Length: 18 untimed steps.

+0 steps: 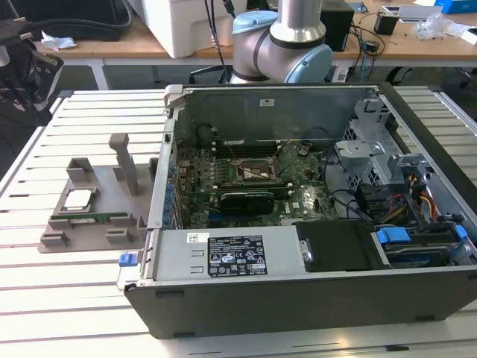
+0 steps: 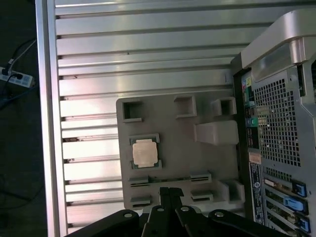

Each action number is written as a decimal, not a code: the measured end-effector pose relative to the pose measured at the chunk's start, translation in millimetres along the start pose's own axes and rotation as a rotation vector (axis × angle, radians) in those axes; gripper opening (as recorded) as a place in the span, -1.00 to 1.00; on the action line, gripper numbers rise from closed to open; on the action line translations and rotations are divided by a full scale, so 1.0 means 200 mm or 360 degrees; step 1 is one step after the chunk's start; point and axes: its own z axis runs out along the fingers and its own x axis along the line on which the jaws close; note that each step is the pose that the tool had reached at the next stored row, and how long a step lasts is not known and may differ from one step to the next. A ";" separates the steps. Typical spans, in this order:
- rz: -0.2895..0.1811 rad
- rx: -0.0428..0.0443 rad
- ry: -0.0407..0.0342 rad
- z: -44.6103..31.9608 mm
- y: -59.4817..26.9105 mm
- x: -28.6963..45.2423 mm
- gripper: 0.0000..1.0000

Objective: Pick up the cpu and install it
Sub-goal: 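Reach for the cpu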

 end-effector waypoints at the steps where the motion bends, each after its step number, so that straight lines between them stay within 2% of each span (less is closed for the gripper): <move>1: 0.0000 0.0000 0.0000 0.001 -0.001 0.010 -0.79; 2: -0.0001 0.0011 -0.0001 0.004 0.002 0.042 -0.79; 5: -0.0005 0.0049 -0.0004 0.005 0.019 0.068 -0.79; 6: -0.0009 0.0053 -0.0004 0.008 0.029 0.079 -0.79; 13: -0.0027 0.0053 -0.0003 0.026 0.048 0.142 -0.79; 18: -0.0027 0.0053 -0.0003 0.025 0.048 0.143 -0.79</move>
